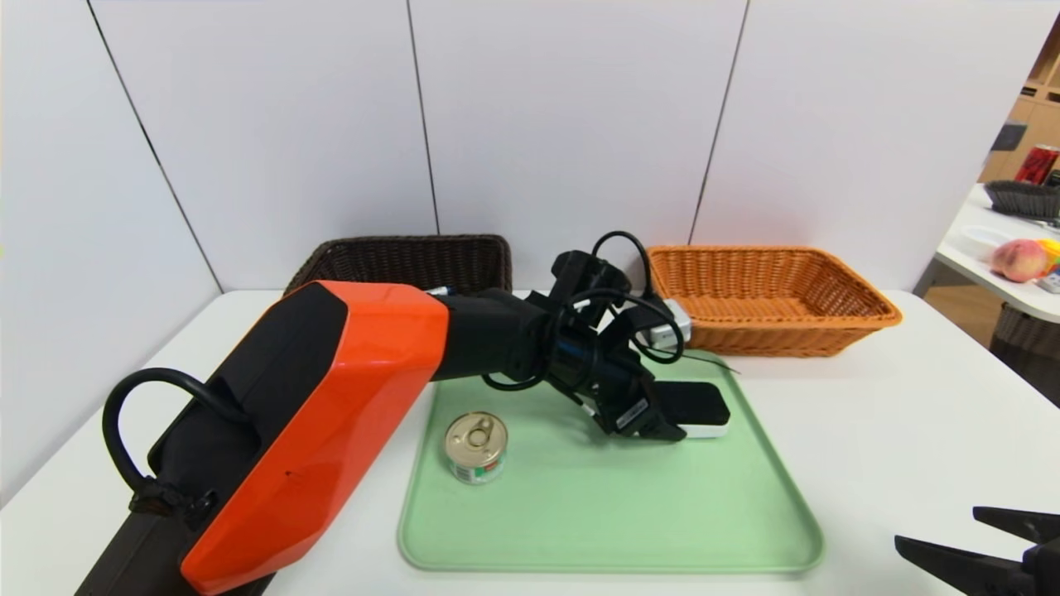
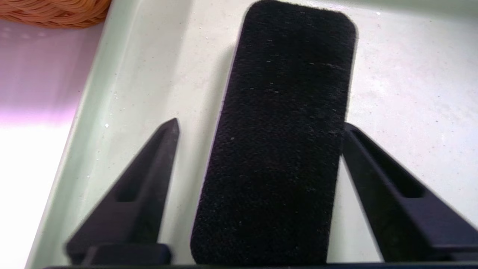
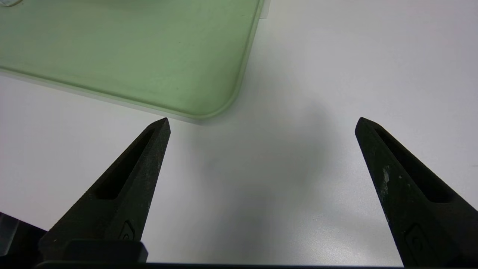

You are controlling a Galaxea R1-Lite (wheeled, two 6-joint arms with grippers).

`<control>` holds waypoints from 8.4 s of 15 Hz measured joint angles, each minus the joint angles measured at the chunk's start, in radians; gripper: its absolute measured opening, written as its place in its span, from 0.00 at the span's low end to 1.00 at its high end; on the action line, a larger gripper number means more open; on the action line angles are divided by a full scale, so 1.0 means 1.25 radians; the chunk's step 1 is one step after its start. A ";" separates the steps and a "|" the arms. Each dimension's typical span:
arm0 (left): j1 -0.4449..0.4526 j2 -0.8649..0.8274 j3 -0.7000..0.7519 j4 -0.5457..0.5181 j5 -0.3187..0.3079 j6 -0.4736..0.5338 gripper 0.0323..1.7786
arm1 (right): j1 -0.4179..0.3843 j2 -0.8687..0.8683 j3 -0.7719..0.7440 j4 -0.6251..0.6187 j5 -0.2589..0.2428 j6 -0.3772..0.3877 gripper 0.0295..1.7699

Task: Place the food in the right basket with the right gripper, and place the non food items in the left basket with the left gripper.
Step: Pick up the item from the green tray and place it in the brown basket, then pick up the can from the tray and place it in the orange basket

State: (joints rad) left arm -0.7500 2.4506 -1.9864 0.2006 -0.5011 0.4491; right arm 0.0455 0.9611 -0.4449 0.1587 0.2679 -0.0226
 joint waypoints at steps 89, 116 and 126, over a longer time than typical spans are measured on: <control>0.490 -0.172 0.007 0.170 0.020 0.372 0.73 | 0.002 -0.048 0.001 0.007 0.002 -0.002 0.97; 0.435 -0.575 0.198 0.383 0.029 -0.281 0.95 | 0.009 -0.078 -0.012 -0.001 0.017 -0.003 0.97; 0.435 -0.939 0.721 0.231 0.028 -0.290 0.95 | 0.024 -0.074 -0.027 -0.003 0.124 -0.010 0.97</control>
State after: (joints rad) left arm -0.2068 1.2766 -1.0847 0.4896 -0.4660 0.0866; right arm 0.0760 0.8683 -0.4789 0.1553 0.4232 -0.0345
